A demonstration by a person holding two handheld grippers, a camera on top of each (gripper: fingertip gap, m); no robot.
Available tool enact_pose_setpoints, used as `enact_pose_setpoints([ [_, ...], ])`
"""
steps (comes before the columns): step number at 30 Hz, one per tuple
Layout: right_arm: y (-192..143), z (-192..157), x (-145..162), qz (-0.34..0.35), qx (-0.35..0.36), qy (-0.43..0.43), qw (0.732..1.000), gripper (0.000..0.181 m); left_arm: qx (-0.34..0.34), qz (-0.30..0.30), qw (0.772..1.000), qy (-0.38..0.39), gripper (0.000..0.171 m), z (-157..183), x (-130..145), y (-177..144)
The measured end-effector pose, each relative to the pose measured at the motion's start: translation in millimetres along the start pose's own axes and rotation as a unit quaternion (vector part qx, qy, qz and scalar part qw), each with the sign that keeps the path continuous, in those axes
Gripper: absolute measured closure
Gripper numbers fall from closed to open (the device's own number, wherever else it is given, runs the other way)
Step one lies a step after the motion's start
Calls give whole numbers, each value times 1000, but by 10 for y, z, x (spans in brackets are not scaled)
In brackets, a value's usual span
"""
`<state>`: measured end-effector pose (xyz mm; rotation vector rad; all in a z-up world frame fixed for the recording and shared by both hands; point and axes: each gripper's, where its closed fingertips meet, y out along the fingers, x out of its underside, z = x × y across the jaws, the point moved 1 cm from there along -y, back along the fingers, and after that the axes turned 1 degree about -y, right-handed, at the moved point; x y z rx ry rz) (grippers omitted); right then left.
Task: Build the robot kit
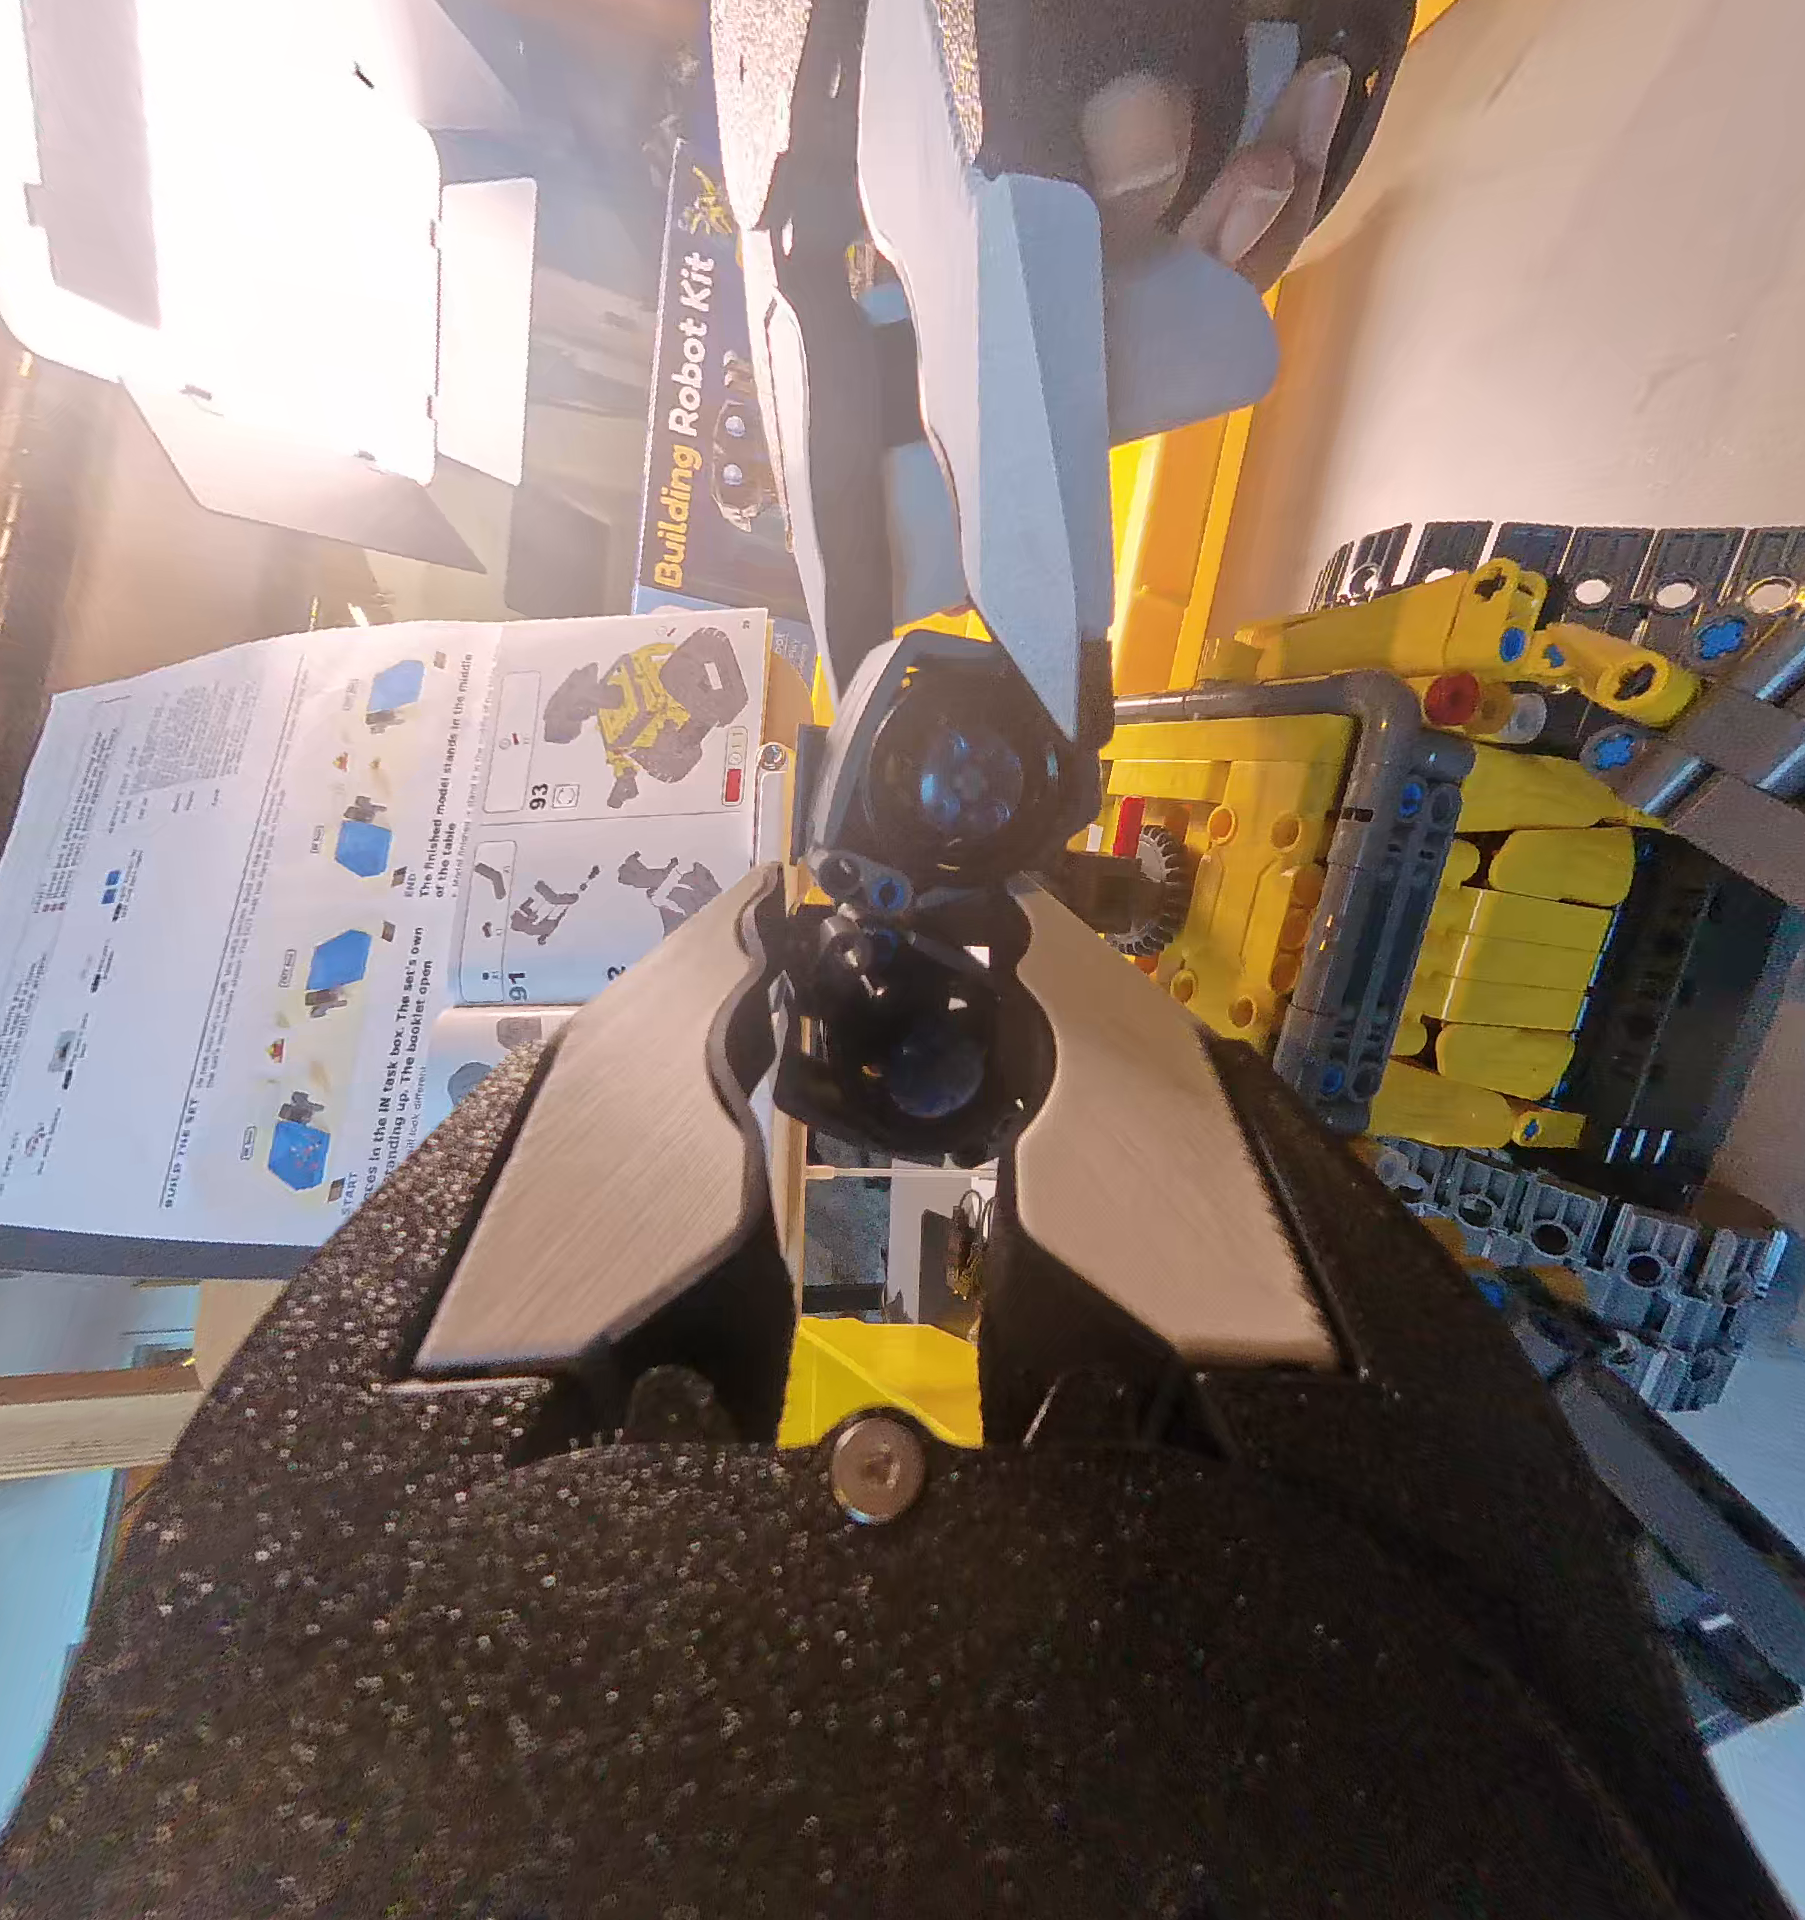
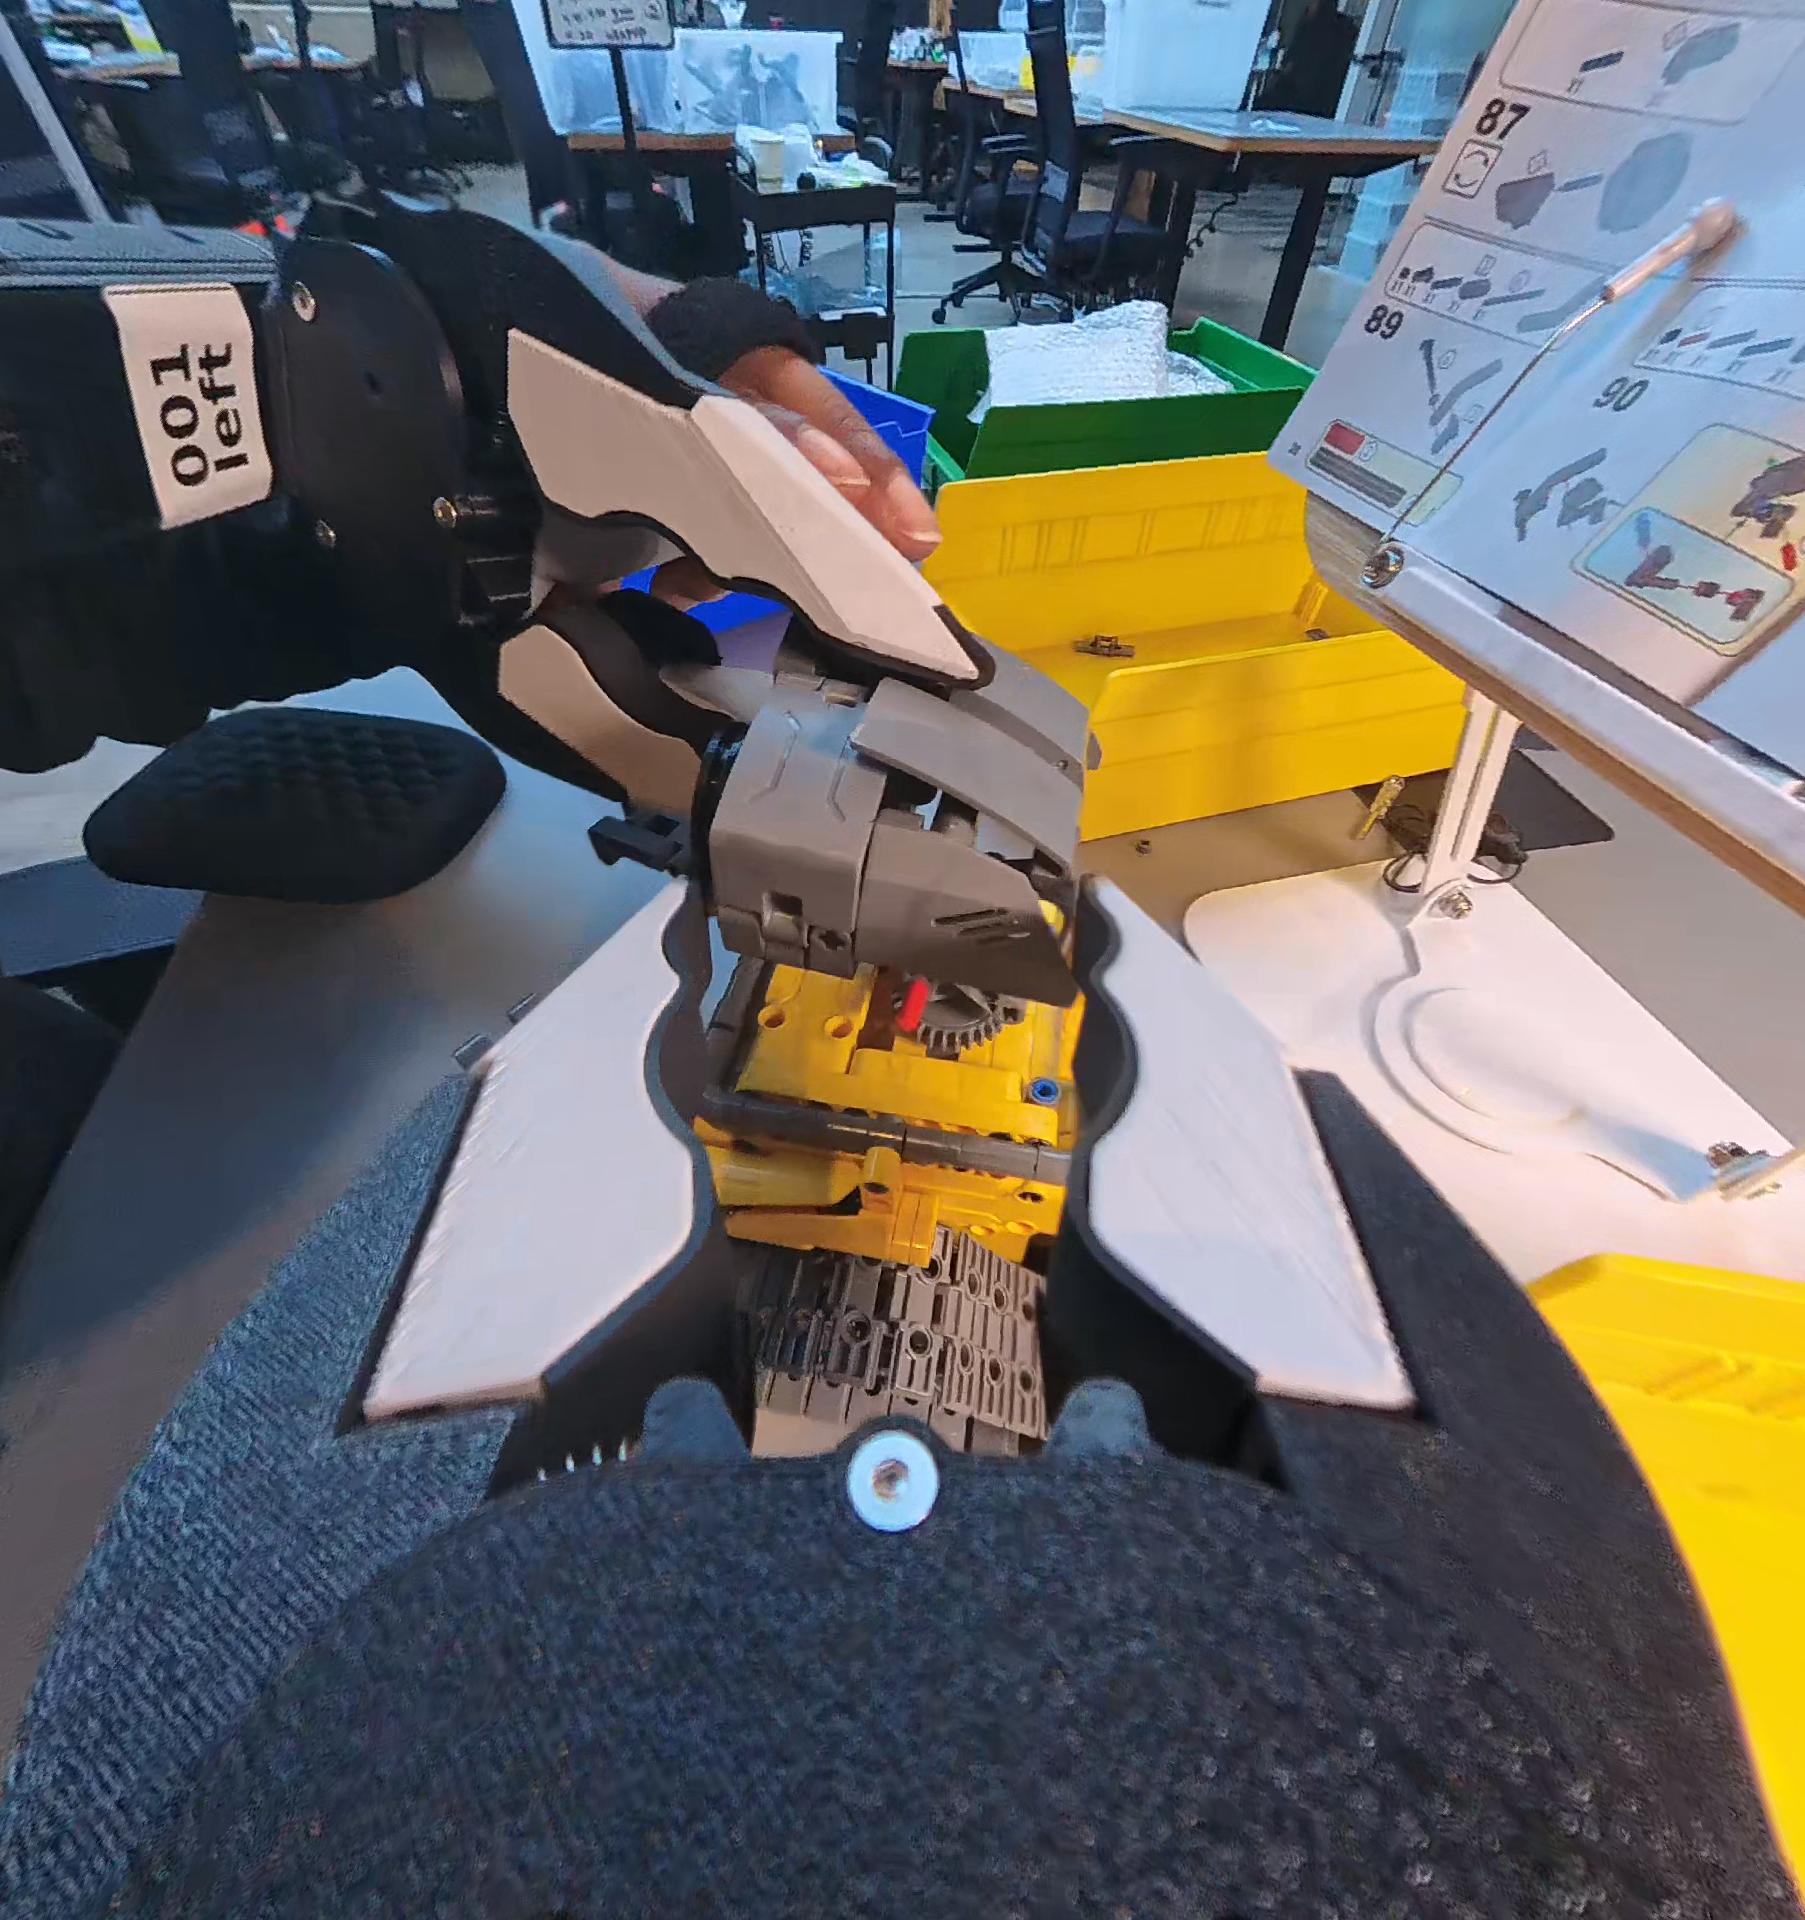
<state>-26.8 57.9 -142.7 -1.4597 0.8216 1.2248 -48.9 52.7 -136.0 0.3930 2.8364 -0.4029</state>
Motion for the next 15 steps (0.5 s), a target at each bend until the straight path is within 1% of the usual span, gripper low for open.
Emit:
enact_pose_setpoints([
  [4,10,-50,39,-14,-12,-4,1000,111,-6,11,1000,-6,132,41,-29,-28],
  [8,20,-96,92,-33,-14,-15,999,111,8,28,999,-27,128,105,-45,-60],
  [12,40,-118,112,-31,-16,-13,999,111,12,38,998,-40,124,141,-56,-95],
  [15,44,-130,139,-35,-14,-8,999,112,2,39,999,-34,123,159,-60,-101],
])
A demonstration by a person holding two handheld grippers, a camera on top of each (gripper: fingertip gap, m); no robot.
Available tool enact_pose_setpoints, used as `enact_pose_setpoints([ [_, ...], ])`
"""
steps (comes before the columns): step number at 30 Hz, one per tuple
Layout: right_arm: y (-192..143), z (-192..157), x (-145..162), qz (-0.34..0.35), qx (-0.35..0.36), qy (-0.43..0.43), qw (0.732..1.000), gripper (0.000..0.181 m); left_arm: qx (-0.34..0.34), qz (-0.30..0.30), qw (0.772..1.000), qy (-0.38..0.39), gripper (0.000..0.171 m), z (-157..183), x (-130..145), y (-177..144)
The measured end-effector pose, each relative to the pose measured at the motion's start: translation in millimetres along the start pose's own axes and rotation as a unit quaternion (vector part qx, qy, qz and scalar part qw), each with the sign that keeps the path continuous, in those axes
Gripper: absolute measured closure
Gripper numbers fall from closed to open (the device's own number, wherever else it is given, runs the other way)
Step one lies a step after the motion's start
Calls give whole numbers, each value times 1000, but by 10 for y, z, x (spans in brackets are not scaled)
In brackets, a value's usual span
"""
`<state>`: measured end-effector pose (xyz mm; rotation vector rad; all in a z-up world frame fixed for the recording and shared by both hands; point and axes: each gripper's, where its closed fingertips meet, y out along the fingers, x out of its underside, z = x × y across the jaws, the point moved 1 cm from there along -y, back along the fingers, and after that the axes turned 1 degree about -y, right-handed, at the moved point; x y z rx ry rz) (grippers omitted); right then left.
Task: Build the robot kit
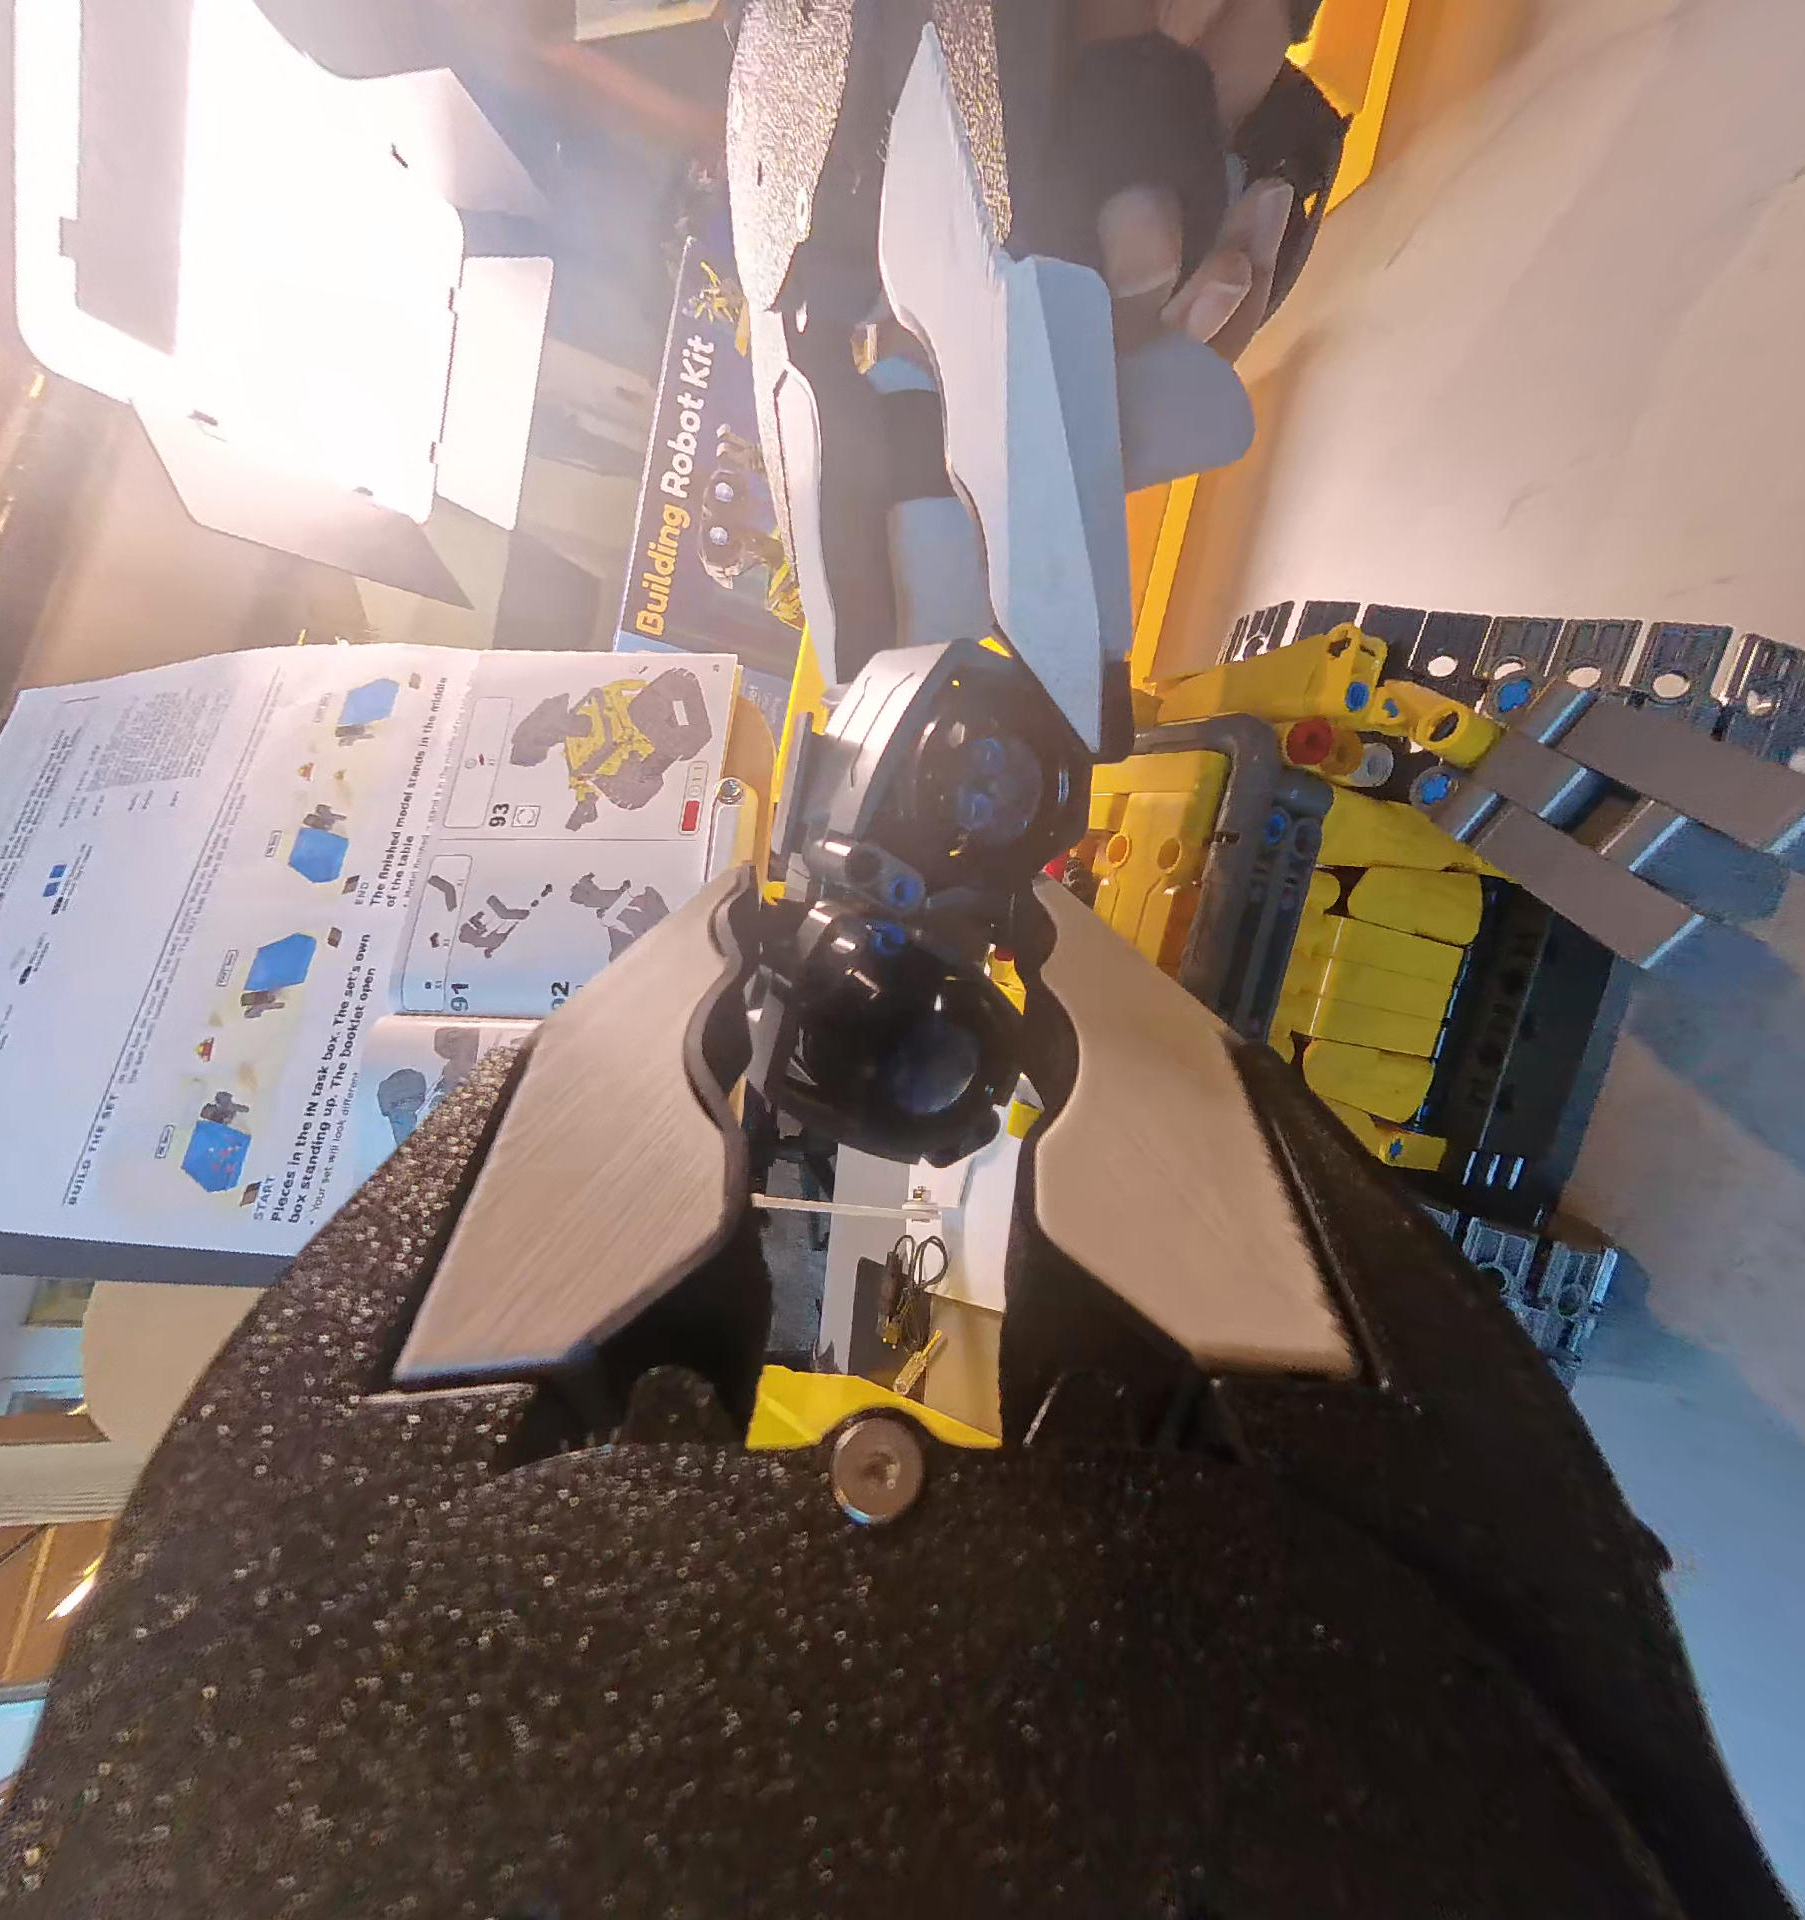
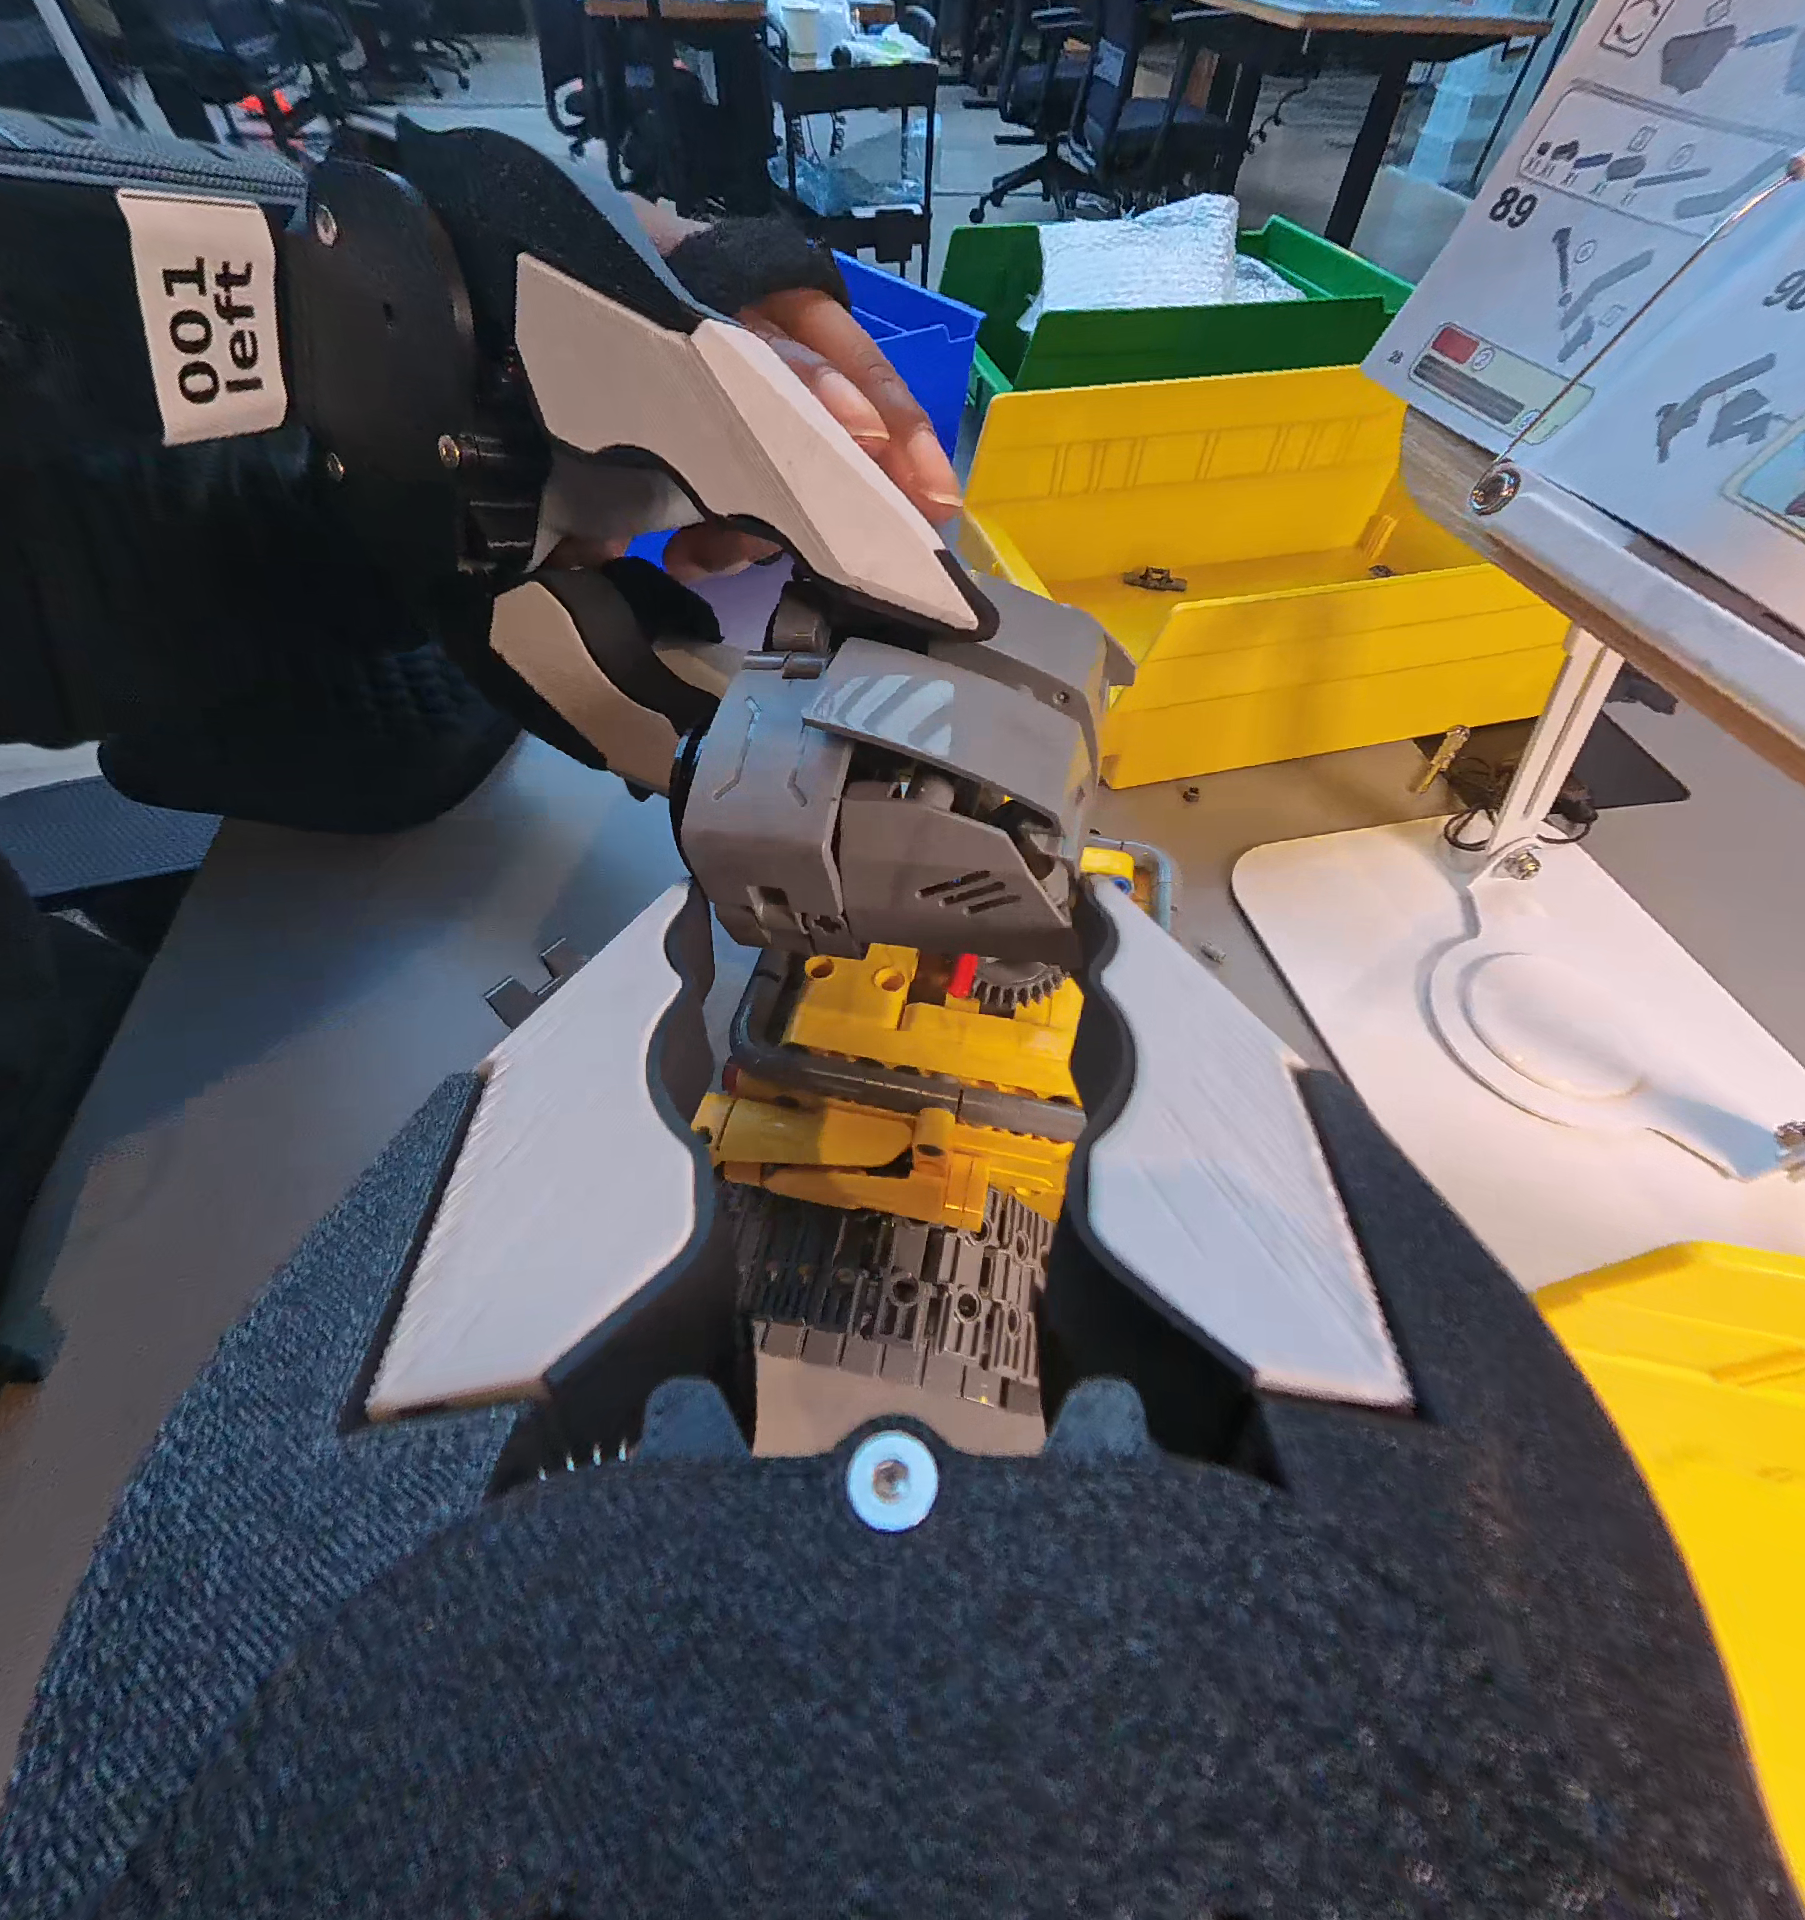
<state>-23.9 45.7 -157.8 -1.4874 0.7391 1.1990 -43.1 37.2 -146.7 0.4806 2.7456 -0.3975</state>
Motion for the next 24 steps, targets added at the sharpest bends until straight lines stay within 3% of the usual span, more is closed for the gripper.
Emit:
enact_pose_setpoints([
  [15,-35,-65,95,2,13,17,1000,110,-10,0,1000,4,128,0,2,-30],
  [24,-173,73,217,3,79,-12,997,167,1,16,1000,-11,128,-1,1,-41],
])
